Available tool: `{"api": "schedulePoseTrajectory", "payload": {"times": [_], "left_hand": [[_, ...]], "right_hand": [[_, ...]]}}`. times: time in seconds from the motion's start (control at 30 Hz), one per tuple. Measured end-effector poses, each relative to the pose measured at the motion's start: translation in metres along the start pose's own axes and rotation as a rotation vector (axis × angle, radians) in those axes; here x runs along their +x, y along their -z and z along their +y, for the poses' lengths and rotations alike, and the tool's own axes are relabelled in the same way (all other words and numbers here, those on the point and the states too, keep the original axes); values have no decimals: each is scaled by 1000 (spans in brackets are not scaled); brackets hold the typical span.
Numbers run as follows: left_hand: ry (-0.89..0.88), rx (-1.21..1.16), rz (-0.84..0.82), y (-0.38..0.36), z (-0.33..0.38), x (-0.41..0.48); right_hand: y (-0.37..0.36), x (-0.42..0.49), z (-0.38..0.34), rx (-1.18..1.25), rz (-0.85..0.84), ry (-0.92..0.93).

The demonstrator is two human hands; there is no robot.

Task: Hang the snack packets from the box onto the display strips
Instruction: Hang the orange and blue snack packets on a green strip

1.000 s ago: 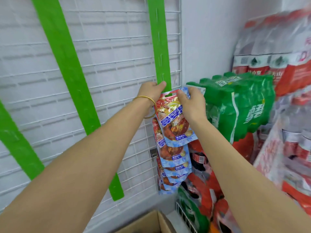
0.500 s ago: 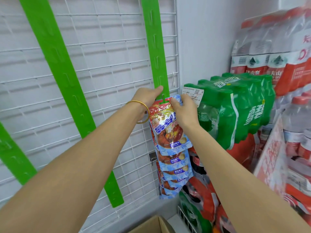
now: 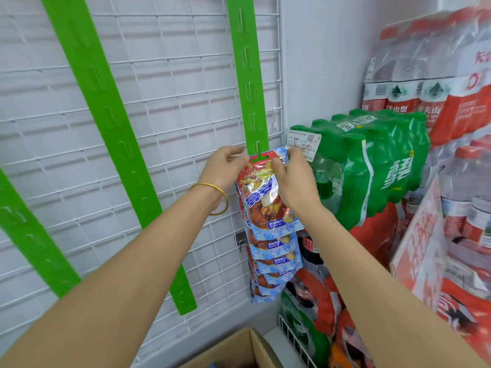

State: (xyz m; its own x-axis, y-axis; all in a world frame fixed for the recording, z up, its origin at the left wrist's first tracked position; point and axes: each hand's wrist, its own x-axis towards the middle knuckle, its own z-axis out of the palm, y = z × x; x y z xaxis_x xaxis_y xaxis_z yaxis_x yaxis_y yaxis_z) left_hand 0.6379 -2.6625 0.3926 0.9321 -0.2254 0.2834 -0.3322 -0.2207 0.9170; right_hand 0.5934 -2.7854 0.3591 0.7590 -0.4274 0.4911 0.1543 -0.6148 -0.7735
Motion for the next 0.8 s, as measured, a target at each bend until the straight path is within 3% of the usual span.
{"api": "schedulePoseTrajectory", "payload": {"times": [0.17, 0.3, 0.37, 0.57, 0.63, 0.8], "left_hand": [[-185, 120, 199, 15, -42, -52], [-146, 117, 185, 26, -102, -113], [-44, 116, 134, 30, -140, -147], [325, 86, 57, 50, -235, -240], [391, 93, 47, 57, -252, -260], [455, 64, 68, 68, -262, -284]], "right_hand": [[18, -54, 8, -288, 77, 132], [8, -115, 30, -160, -31, 158], [-9, -150, 50, -100, -220, 110], [-70, -242, 126, -200, -1030, -119], [-90, -261, 145, -335, -1193, -76], [-123, -303, 176, -390, -1435, -62]]}}
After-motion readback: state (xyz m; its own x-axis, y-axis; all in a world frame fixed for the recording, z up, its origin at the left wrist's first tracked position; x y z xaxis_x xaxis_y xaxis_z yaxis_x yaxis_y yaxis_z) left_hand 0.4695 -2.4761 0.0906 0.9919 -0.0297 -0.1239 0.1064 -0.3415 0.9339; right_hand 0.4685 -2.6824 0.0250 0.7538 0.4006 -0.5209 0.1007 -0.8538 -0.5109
